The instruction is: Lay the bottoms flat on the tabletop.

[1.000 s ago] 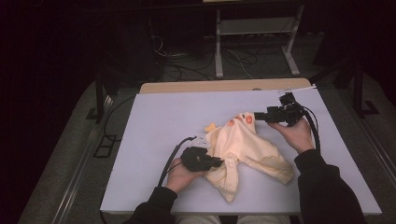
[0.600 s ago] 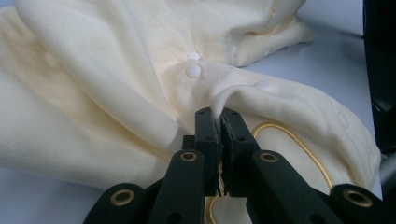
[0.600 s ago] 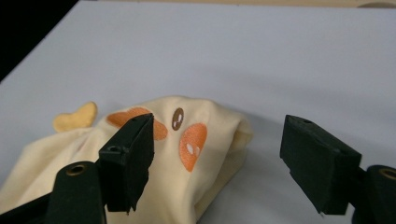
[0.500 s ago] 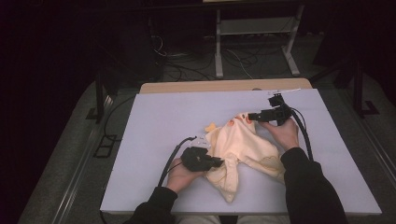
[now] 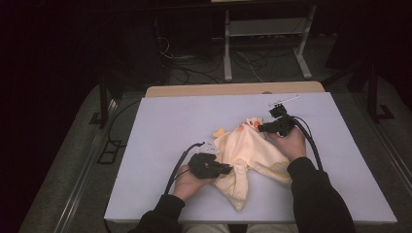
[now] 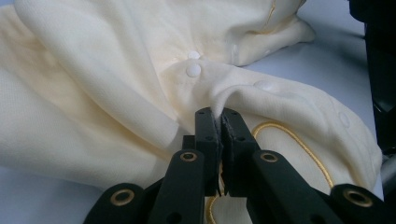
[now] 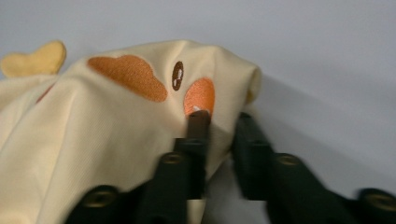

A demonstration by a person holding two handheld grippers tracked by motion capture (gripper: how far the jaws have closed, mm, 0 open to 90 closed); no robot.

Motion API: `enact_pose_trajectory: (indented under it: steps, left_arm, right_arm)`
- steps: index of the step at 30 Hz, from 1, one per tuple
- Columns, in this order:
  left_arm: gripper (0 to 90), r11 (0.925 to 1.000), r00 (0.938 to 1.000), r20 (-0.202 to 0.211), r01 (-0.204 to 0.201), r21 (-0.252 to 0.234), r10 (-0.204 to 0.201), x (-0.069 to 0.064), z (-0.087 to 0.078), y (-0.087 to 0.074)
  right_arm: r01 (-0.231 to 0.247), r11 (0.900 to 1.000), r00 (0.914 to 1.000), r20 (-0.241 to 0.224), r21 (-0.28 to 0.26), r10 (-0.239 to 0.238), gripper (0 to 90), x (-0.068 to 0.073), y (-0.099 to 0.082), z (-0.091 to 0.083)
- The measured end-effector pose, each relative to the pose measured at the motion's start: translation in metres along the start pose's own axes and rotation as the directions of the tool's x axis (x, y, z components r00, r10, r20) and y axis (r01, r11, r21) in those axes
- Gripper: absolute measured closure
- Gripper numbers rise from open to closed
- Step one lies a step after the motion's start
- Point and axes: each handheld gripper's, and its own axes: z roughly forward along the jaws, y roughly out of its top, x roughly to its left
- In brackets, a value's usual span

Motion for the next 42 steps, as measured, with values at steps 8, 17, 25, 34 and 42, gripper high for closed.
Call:
enact_pose_trajectory:
  steps: [8, 17, 25, 34, 42]
  left_arm:
    - [84.7, 1.0000, 1.0000, -0.006, -0.002, 0.000, 0.002, -0.001, 0.000, 0.000]
    - [84.4, 1.0000, 0.9998, -0.018, -0.004, 0.005, 0.004, -0.003, 0.001, 0.000]
    - [81.8, 1.0000, 0.9999, -0.013, 0.002, 0.009, -0.002, -0.002, 0.003, 0.000]
    - [71.7, 0.9998, 0.9990, -0.045, -0.006, -0.020, 0.005, 0.000, -0.004, 0.001]
    - [60.0, 0.9962, 0.9965, -0.083, -0.002, -0.087, -0.005, 0.005, -0.017, 0.005]
  right_arm:
    - [0.026, 0.9996, 0.9996, -0.013, -0.009, -0.026, 84.3, 0.000, -0.008, -0.024]
    - [-0.063, 0.9937, 0.9881, -0.146, -0.093, 0.049, 84.3, -0.007, -0.035, -0.071]
    - [-0.068, 0.9960, 0.9845, -0.166, -0.059, 0.057, 84.3, 0.008, -0.068, -0.086]
    - [-0.023, 0.9993, 0.9927, -0.119, -0.029, 0.019, 84.4, 0.017, -0.094, -0.091]
    - [-0.008, 0.9997, 0.9931, -0.117, -0.023, 0.005, 84.3, 0.021, -0.101, -0.091]
